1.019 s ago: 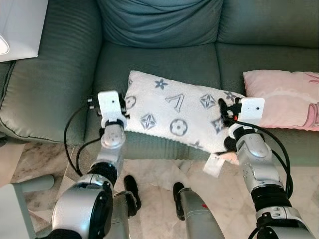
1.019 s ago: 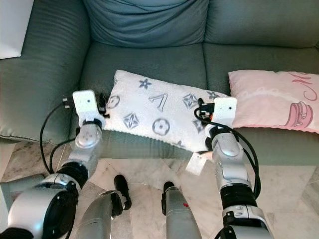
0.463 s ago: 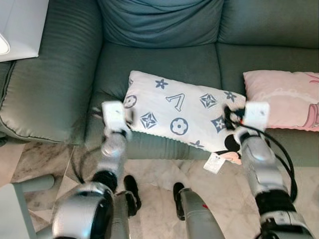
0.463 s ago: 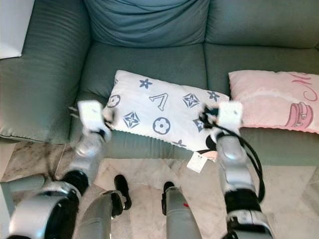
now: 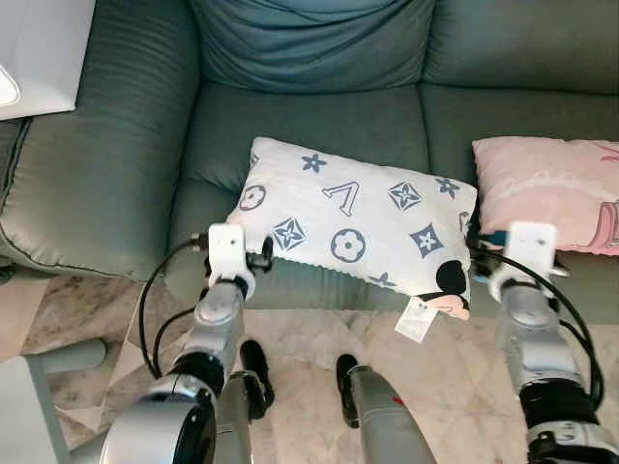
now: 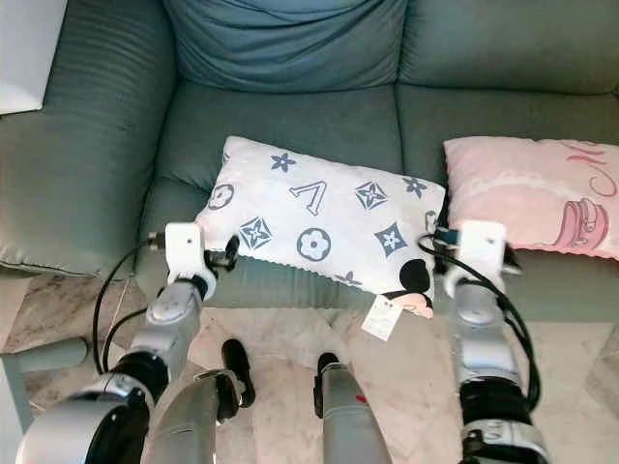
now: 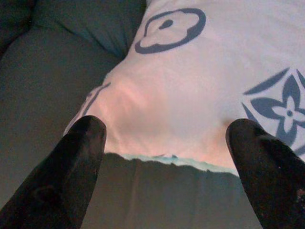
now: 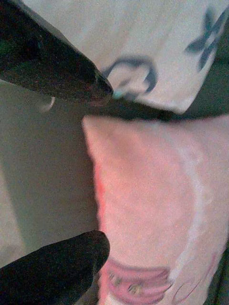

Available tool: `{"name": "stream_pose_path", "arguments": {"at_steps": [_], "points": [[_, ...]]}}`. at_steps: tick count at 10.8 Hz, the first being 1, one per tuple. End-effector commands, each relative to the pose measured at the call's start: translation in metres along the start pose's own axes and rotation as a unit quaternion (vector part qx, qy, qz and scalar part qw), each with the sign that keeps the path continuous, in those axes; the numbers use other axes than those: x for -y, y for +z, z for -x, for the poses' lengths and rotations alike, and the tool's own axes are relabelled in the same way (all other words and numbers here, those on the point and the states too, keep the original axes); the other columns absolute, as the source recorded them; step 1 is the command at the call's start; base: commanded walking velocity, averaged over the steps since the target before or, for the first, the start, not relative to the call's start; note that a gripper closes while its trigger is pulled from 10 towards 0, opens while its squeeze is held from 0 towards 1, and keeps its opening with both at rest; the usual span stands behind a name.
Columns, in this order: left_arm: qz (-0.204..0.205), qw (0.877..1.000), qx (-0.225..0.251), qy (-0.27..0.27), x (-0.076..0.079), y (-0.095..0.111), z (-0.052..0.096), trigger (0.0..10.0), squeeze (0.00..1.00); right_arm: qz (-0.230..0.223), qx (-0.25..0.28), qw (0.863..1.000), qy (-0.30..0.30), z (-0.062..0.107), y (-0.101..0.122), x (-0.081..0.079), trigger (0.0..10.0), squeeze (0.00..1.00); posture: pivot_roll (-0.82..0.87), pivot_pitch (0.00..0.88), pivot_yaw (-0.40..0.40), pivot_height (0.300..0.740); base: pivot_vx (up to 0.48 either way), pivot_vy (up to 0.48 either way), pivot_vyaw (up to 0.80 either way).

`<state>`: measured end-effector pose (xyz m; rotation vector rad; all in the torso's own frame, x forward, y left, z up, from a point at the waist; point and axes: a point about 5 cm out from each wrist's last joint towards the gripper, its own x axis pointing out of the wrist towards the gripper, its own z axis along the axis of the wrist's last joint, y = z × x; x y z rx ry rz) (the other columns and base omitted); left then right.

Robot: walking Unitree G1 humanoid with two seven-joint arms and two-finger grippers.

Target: Move the pillow to the sofa

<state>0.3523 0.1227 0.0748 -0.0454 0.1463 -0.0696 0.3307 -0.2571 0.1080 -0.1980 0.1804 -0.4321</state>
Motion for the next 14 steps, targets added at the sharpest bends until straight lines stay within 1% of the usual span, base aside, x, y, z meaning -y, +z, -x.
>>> {"name": "stream_pose_path", "arguments": {"at_steps": [1, 3, 4, 5, 6, 7, 8, 10, 11, 12, 13, 14], "points": [[-0.001, 1.000, -0.027, -0.008, 0.000, -0.016, 0.007, 10.0, 1.00, 0.001, -0.044, 0.999, -0.018, 0.003, -0.019, 0.007, 10.0, 1.00, -0.26, 0.474, 0.015, 0.740, 0.000, 0.000, 0.00], [-0.006, 0.999, 0.000, -0.034, 0.002, -0.012, 0.012, 10.0, 1.00, -0.026, -0.080, 0.996, -0.023, -0.002, -0.028, 0.010, 10.0, 1.00, -0.22, 0.477, 0.026, 0.740, 0.000, 0.000, 0.00], [-0.008, 0.999, 0.010, -0.042, 0.000, -0.011, 0.016, 10.0, 1.00, -0.033, -0.097, 0.994, -0.024, -0.003, -0.032, 0.011, 10.0, 1.00, -0.20, 0.480, 0.032, 0.740, 0.000, 0.000, 0.00], [-0.015, 0.999, 0.018, -0.046, -0.009, -0.010, 0.025, 10.0, 1.00, -0.055, -0.133, 0.989, -0.021, -0.005, -0.041, 0.009, 10.0, 1.00, -0.17, 0.484, 0.045, 0.740, 0.000, 0.000, 0.00], [-0.020, 0.999, 0.019, -0.044, -0.013, -0.010, 0.029, 10.0, 1.00, -0.062, -0.142, 0.988, -0.020, -0.006, -0.042, 0.009, 10.0, 1.00, -0.17, 0.485, 0.047, 0.740, 0.000, 0.000, 0.00], [-0.025, 0.999, 0.024, -0.037, -0.019, -0.006, 0.037, 10.0, 1.00, -0.062, -0.151, 0.987, -0.011, -0.007, -0.044, 0.006, 10.0, 1.00, -0.15, 0.486, 0.054, 0.740, 0.000, 0.000, 0.00], [-0.022, 0.998, 0.027, -0.043, -0.022, -0.002, 0.046, 10.0, 0.86, -0.073, -0.174, 0.982, -0.005, -0.007, -0.050, 0.004, 10.0, 1.00, -0.14, 0.486, 0.055, 0.740, 0.000, 0.000, 0.00], [-0.025, 0.998, 0.017, -0.052, -0.024, 0.001, 0.058, 10.0, 0.00, -0.083, -0.183, 0.980, 0.003, -0.007, -0.051, 0.003, 10.0, 1.00, -0.12, 0.488, 0.067, 0.740, 0.000, 0.000, 0.00], [-0.026, 0.998, 0.004, -0.052, -0.026, -0.002, 0.064, 10.0, 0.00, -0.095, -0.185, 0.978, 0.004, -0.008, -0.051, 0.002, 10.0, 1.00, -0.12, 0.488, 0.067, 0.740, 0.000, 0.000, 0.00], [-0.026, 0.998, -0.005, -0.052, -0.025, 0.001, 0.069, 10.0, 0.00, -0.107, -0.183, 0.977, 0.011, -0.010, -0.049, 0.000, 10.0, 1.00, -0.11, 0.488, 0.073, 0.740, 0.000, 0.000, 0.00], [-0.024, 0.998, -0.011, -0.053, -0.023, 0.004, 0.071, 10.0, 0.00, -0.118, -0.178, 0.977, 0.019, -0.011, -0.046, -0.002, 10.0, 1.00, -0.11, 0.487, 0.075, 0.740, 0.000, 0.000, 0.00], [-0.024, 0.998, -0.012, -0.054, -0.022, 0.005, 0.072, 10.0, 0.00, -0.119, -0.177, 0.977, 0.019, -0.012, -0.044, -0.003, 10.0, 1.00, -0.11, 0.487, 0.075, 0.740, 0.000, 0.000, 0.00]]}}
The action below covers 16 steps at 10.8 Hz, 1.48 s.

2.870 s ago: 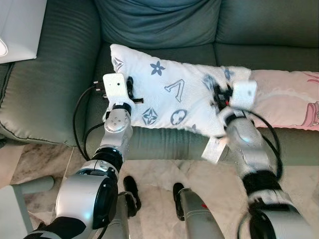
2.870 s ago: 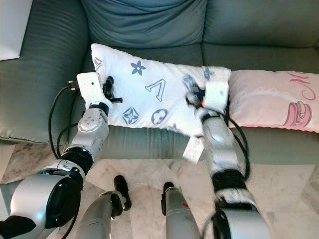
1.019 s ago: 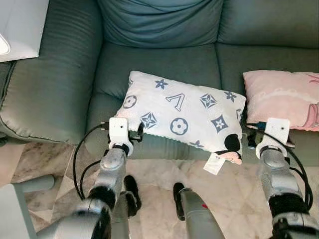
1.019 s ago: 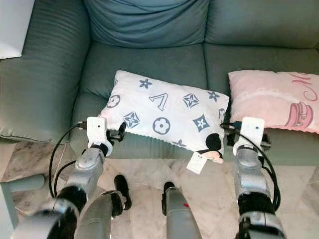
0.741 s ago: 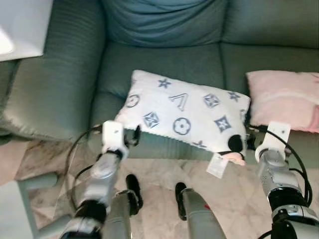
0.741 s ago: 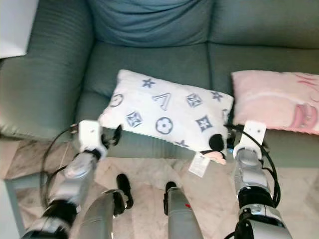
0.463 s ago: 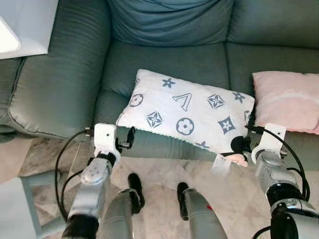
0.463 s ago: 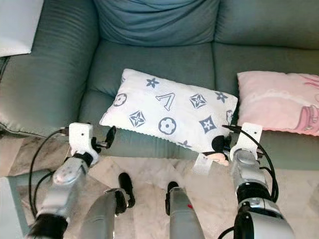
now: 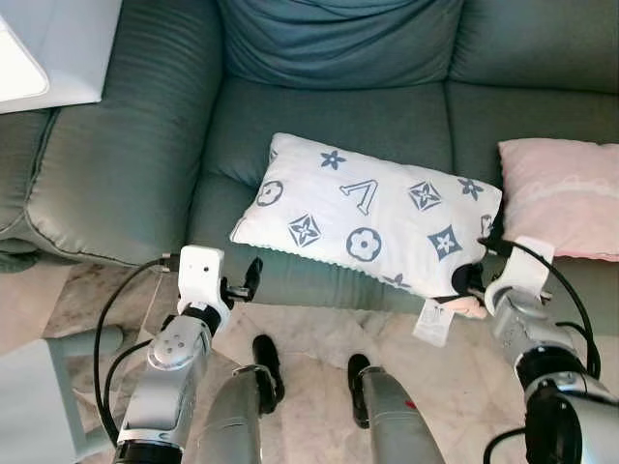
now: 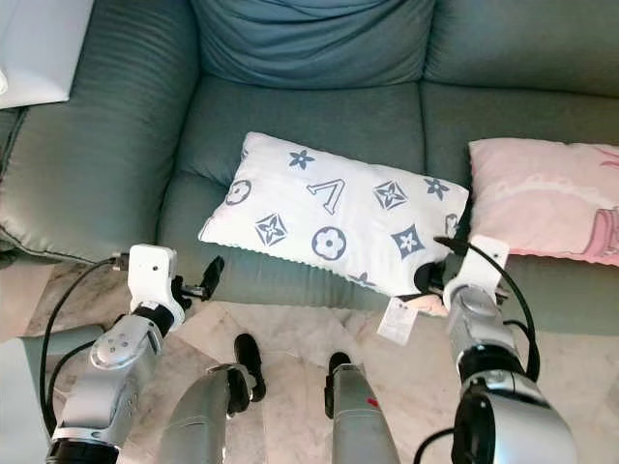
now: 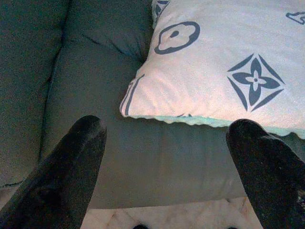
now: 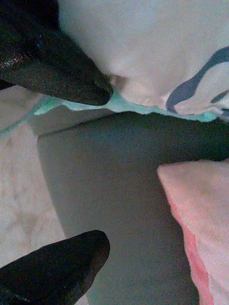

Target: Move the pillow to the sofa

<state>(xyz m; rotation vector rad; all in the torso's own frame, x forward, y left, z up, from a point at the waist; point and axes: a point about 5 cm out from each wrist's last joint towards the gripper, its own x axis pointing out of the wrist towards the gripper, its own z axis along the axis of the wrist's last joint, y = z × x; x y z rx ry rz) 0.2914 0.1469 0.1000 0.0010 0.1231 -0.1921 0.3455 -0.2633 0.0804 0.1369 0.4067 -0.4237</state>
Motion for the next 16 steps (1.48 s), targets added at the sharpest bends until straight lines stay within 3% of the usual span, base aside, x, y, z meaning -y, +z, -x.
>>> {"name": "stream_pose_path", "arguments": {"at_steps": [1, 2, 5, 6, 8, 9, 10, 11, 14, 16], "points": [[0.006, 1.000, -0.023, 0.005, -0.001, -0.009, 0.006, 10.0, 0.00, -0.024, -0.014, 1.000, 0.003, 0.001, -0.010, 0.002, 10.0, 1.00, -0.10, 0.488, 0.076, 0.740, 0.000, 0.000, 0.00], [0.007, 1.000, -0.022, 0.006, -0.001, -0.008, 0.005, 10.0, 0.00, -0.055, -0.004, 0.998, 0.020, 0.000, -0.004, -0.003, 10.0, 1.00, -0.10, 0.488, 0.076, 0.740, 0.000, 0.000, 0.00], [0.009, 0.999, -0.030, 0.006, 0.000, -0.008, 0.007, 10.0, 0.00, -0.103, 0.033, 0.992, 0.071, 0.000, 0.018, -0.023, 10.0, 0.77, -0.10, 0.490, 0.076, 0.740, 0.000, 0.000, 0.00], [0.008, 0.999, -0.031, 0.005, 0.001, -0.009, 0.007, 10.0, 0.00, -0.113, 0.033, 0.990, 0.082, 0.000, 0.019, -0.028, 10.0, 0.74, -0.10, 0.489, 0.075, 0.740, 0.000, 0.000, 0.00], [0.009, 0.999, -0.033, 0.006, 0.001, -0.008, 0.007, 10.0, 0.00, -0.159, 0.031, 0.980, 0.120, 0.002, 0.022, -0.041, 10.0, 0.47, -0.09, 0.488, 0.074, 0.740, 0.000, 0.000, 0.00], [0.009, 0.999, -0.033, 0.006, 0.001, -0.008, 0.007, 10.0, 0.00, -0.182, 0.029, 0.974, 0.134, 0.002, 0.023, -0.045, 10.0, 0.40, -0.09, 0.486, 0.074, 0.740, 0.000, 0.000, 0.00], [0.009, 0.999, -0.035, 0.006, 0.002, -0.008, 0.007, 10.0, 0.00, -0.190, 0.036, 0.969, 0.152, 0.003, 0.026, -0.052, 10.0, 0.18, -0.09, 0.484, 0.074, 0.740, 0.000, 0.000, 0.00], [0.010, 0.999, -0.037, 0.006, 0.003, -0.008, 0.006, 10.0, 0.00, -0.200, 0.043, 0.964, 0.170, 0.004, 0.031, -0.058, 10.0, 0.12, -0.09, 0.484, 0.073, 0.740, 0.000, 0.000, 0.00], [0.011, 0.999, -0.037, 0.005, 0.005, -0.006, 0.006, 10.0, 0.00, -0.216, 0.038, 0.957, 0.192, 0.006, 0.033, -0.070, 10.0, 0.12, -0.09, 0.487, 0.070, 0.740, 0.000, 0.000, 0.00], [0.013, 0.999, -0.039, 0.005, 0.006, -0.007, 0.006, 10.0, 0.00, -0.220, 0.036, 0.948, 0.229, 0.011, 0.033, -0.086, 10.0, 0.11, -0.09, 0.490, 0.070, 0.740, 0.000, 0.000, 0.00]]}}
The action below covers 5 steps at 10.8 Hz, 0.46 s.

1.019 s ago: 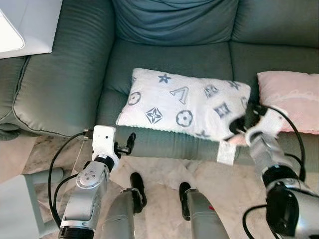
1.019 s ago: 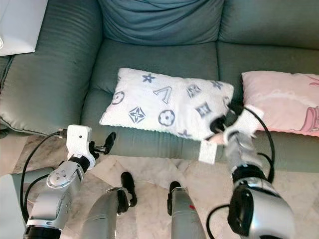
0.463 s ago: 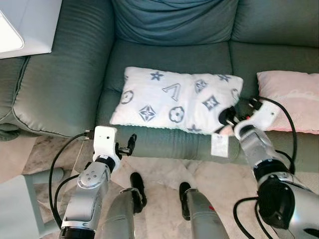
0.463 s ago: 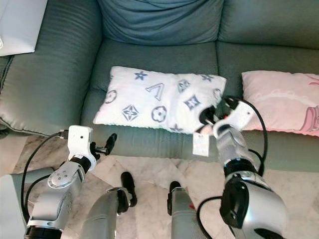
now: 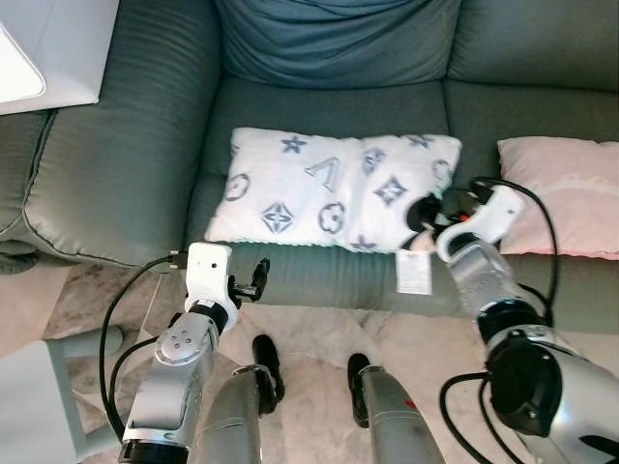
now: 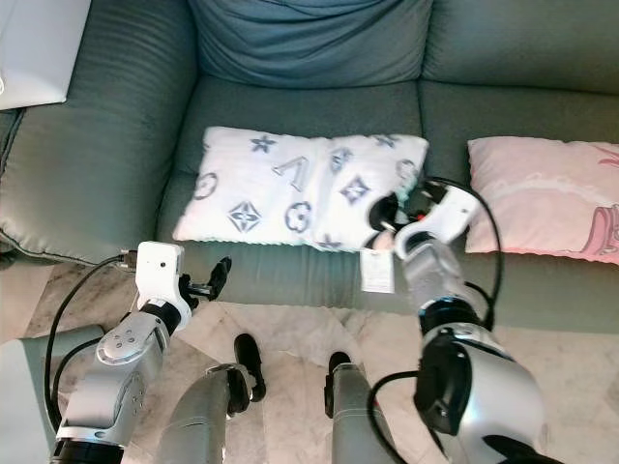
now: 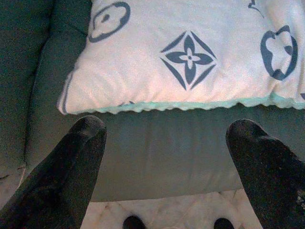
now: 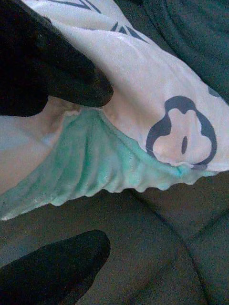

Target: Move the pillow to the sofa

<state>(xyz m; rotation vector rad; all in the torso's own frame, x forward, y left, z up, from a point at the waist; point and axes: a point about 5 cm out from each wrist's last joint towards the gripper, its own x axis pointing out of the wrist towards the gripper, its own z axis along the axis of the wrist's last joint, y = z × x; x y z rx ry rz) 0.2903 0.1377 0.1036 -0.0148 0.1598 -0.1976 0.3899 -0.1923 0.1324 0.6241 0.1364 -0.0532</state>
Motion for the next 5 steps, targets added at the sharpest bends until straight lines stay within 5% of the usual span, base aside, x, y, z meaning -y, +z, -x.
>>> {"name": "stream_pose_path", "arguments": {"at_steps": [1, 3, 5], "points": [[0.004, 1.000, -0.022, 0.008, -0.003, -0.011, 0.006, 10.0, 0.00, -0.009, -0.026, 1.000, -0.002, 0.002, -0.015, 0.003, 10.0, 0.11, -0.09, 0.491, 0.070, 0.740, 0.000, 0.000, 0.00], [0.005, 1.000, -0.024, 0.006, -0.001, -0.011, 0.006, 10.0, 0.00, -0.020, -0.024, 0.999, 0.019, 0.001, -0.016, -0.007, 10.0, 0.08, -0.09, 0.494, 0.072, 0.740, 0.000, 0.000, 0.00], [0.007, 1.000, -0.023, 0.006, -0.001, -0.010, 0.005, 10.0, 0.00, 0.018, -0.016, 1.000, 0.011, 0.001, -0.012, -0.004, 10.0, 0.00, -0.08, 0.491, 0.066, 0.740, 0.000, 0.000, 0.00]]}}
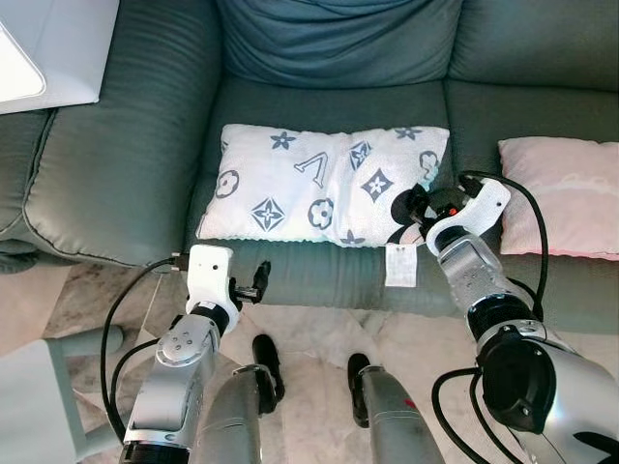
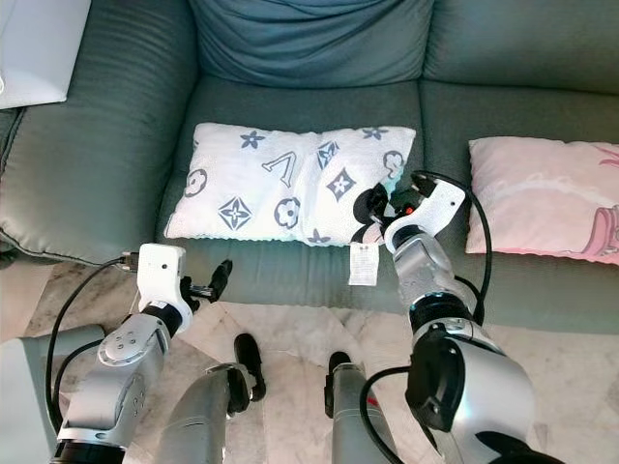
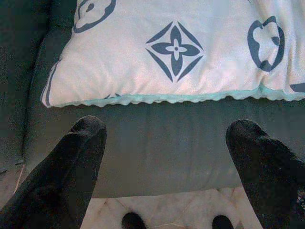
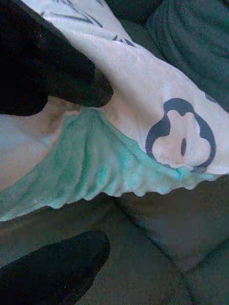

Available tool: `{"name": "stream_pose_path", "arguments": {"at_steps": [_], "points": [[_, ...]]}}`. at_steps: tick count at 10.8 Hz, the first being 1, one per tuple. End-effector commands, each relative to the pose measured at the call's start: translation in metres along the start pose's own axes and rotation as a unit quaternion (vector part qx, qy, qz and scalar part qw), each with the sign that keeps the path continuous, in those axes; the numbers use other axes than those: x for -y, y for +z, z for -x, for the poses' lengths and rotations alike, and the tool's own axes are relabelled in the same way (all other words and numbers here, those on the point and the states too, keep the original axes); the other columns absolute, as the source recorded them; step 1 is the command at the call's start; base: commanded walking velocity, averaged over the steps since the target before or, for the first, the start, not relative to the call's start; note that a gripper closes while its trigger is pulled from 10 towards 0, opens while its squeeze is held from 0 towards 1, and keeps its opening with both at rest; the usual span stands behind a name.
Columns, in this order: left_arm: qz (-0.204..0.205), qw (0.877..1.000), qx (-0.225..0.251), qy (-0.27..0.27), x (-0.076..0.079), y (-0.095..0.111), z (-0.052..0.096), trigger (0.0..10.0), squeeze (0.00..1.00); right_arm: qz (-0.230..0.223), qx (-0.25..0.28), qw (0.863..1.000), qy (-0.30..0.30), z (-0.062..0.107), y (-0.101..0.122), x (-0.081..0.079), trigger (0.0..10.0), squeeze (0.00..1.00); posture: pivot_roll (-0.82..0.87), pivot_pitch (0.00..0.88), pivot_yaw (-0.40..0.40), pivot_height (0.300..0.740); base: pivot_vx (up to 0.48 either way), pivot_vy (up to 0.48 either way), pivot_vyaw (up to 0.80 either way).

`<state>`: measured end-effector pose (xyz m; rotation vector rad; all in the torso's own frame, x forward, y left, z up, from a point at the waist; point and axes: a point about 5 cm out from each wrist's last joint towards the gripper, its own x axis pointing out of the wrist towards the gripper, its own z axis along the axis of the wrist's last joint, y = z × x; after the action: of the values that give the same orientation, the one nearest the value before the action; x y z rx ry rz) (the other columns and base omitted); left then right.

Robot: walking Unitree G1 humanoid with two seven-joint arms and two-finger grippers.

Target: Move the pillow to the sofa

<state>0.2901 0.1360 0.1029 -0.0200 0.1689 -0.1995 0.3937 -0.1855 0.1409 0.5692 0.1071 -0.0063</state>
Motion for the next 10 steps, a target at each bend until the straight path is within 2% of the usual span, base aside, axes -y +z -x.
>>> {"name": "stream_pose_path", "arguments": {"at_steps": [1, 4, 5, 8, 10], "points": [[0.005, 1.000, -0.019, 0.009, -0.004, -0.010, 0.005, 10.0, 0.00, 0.026, -0.014, 0.999, -0.012, 0.005, -0.009, 0.012, 10.0, 0.00, -0.09, 0.488, 0.065, 0.740, 0.000, 0.000, 0.00], [0.007, 1.000, -0.019, 0.006, -0.004, -0.011, 0.000, 10.0, 0.00, 0.085, -0.005, 0.996, -0.005, 0.017, -0.012, 0.030, 10.0, 0.00, -0.12, 0.451, 0.060, 0.740, 0.000, 0.000, 0.00], [0.009, 1.000, -0.015, 0.002, -0.003, -0.009, -0.003, 10.0, 0.00, 0.136, -0.005, 0.991, 0.013, 0.028, -0.023, 0.034, 10.0, 0.00, -0.13, 0.424, 0.059, 0.740, 0.000, 0.000, 0.00], [0.005, 1.000, -0.013, -0.003, -0.006, -0.012, -0.007, 10.0, 0.00, 0.200, -0.022, 0.978, 0.047, 0.058, -0.049, 0.033, 10.0, 0.00, -0.17, 0.335, 0.050, 0.740, 0.000, 0.000, 0.00], [0.006, 1.000, -0.028, 0.012, -0.018, -0.026, 0.002, 10.0, 0.00, 0.226, -0.026, 0.973, 0.051, 0.084, -0.059, 0.029, 10.0, 0.00, -0.19, 0.270, 0.044, 0.740, 0.000, 0.000, 0.00]]}}
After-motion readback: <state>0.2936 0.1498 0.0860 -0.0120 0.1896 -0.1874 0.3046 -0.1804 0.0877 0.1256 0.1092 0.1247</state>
